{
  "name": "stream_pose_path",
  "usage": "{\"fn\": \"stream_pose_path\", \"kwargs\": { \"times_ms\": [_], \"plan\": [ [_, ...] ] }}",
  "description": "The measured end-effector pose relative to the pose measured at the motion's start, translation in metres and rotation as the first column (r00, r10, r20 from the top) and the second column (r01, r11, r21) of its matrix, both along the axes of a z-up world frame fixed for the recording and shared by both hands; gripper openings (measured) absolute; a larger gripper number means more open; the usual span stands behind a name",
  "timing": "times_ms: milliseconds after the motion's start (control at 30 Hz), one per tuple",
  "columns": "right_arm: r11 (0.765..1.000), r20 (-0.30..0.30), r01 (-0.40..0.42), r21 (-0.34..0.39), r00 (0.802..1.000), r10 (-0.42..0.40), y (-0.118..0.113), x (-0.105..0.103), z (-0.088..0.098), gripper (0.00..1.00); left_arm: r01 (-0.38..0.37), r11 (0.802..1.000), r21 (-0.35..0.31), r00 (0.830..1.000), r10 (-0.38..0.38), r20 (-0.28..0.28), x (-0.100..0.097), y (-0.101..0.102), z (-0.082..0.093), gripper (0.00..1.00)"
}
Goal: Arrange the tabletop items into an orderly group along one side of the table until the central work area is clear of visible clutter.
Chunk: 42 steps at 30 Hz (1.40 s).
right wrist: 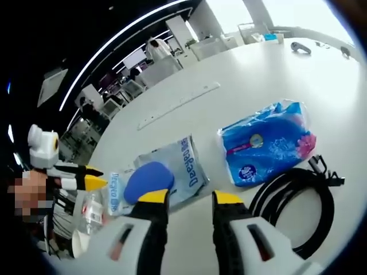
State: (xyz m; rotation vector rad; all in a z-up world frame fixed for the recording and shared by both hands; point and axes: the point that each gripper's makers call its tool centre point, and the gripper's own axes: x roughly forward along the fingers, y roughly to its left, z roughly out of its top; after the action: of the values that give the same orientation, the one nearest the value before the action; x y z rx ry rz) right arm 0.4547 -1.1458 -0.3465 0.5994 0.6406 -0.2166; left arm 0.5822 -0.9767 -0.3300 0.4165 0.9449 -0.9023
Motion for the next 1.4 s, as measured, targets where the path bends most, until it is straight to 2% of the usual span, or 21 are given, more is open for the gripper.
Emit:
{"fn": "stream_pose_path", "kwargs": {
  "times_ms": [367,867,1400],
  "plan": [
    [1.0,-0.001,0.023,0.017,1.0,-0.023,-0.001,0.004,-0.005,0.27,0.011,1.0,0.022,0.999,-0.01,-0.031,0.001,-0.004,-0.014,0.33],
    [0.998,-0.004,0.044,0.036,0.999,-0.044,-0.006,0.006,-0.012,0.23,0.001,0.999,0.045,0.998,0.001,-0.057,0.004,-0.006,-0.027,0.24],
    [0.999,-0.008,0.021,0.033,1.0,-0.021,-0.003,0.009,-0.016,0.1,-0.014,0.999,0.035,0.996,0.017,-0.087,0.006,-0.013,-0.034,0.17]
  ]
}}
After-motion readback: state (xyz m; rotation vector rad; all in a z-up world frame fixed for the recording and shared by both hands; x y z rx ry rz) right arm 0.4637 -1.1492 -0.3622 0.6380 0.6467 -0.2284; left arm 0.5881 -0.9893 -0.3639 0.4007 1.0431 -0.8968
